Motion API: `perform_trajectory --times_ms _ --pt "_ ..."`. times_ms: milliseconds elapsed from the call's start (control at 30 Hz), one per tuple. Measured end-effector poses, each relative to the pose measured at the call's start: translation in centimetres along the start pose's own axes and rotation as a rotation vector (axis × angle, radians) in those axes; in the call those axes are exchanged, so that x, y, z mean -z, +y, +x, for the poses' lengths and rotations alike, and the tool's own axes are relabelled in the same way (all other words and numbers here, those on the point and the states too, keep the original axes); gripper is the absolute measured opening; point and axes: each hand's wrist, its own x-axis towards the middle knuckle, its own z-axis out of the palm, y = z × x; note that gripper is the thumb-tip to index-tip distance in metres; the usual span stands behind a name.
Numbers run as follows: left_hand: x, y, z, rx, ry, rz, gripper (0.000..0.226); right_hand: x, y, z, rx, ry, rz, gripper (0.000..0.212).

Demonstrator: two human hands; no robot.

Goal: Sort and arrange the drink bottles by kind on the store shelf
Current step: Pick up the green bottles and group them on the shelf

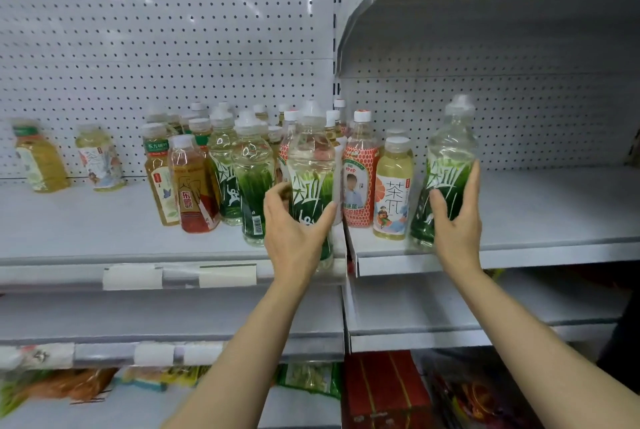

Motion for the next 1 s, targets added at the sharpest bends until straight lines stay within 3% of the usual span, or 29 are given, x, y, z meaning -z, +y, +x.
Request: perform_trajectory --times_ms 300,667,1000 --pt "6.3 -0.8 -4.4 0.148 0.083 0.105 0.072 -2.0 -5.3 -10.1 -0.003 -0.205 0.285 0.075" --pt "20.5 -3.4 -6.3 0.221 0.265 0.254 0.079 -11.3 -12.8 -20.2 -0.054 -0.515 0.437 0.075" --pt "30.0 -7.2 -3.4 0.262 0.479 0.423 0.078 -20.7 -17.3 -24.0 -0.048 -0.717 0.541 0.072"
